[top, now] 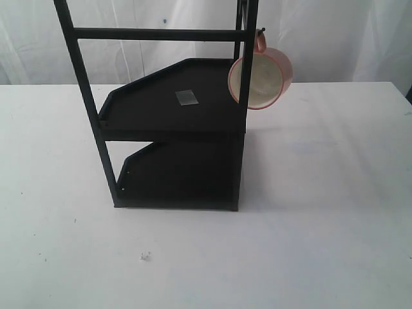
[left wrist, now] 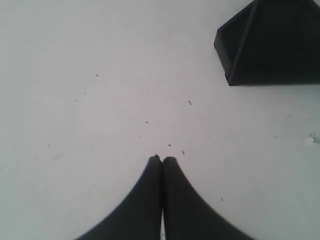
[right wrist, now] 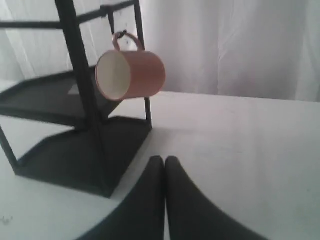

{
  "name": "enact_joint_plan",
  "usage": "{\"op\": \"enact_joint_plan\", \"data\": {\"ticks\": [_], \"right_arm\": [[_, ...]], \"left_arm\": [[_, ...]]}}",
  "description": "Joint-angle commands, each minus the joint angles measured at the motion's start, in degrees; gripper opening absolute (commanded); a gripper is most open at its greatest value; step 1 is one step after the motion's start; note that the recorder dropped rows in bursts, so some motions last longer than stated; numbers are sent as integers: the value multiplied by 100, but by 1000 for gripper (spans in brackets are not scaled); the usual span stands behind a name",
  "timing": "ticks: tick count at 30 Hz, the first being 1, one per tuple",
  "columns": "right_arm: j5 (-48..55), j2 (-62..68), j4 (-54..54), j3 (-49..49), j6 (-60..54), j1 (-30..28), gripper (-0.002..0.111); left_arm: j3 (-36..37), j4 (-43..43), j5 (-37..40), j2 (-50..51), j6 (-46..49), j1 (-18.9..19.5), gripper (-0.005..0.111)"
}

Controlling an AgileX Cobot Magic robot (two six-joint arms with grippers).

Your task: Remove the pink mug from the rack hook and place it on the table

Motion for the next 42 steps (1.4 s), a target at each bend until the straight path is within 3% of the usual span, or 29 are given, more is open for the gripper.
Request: {"op": "enact_joint_plan", "data": {"ticks": [1, 5, 14, 21, 24, 29, 32, 42], "right_arm": [[962, 659, 46, -1070, -959, 9, 0], [1280, 1081, -41, -1888, -2015, 177, 0], [1462, 1074, -654, -1952, -2078, 277, 0], [2738, 1074, -1027, -1952, 155, 277, 0], [3120, 1196, -186, -1939, 153, 277, 5], [2258, 1377, 718, -1759, -71, 277, 26], [1536, 1463, 730, -1652, -97, 277, 35], [-677, 2151, 627, -1103, -955, 277, 41]], "left_arm": [[13, -43, -3, -29, -6, -14, 0], [13, -43, -3, -29, -6, -14, 0], [13, -43, -3, -29, -6, -14, 0], [13, -43, -3, -29, -6, -14, 0], [13, -43, -3, -29, -6, -14, 0], [13, -43, -3, -29, -6, -14, 0], [13, -43, -3, -29, -6, -14, 0], [13, -43, -3, -29, -6, -14, 0]]}}
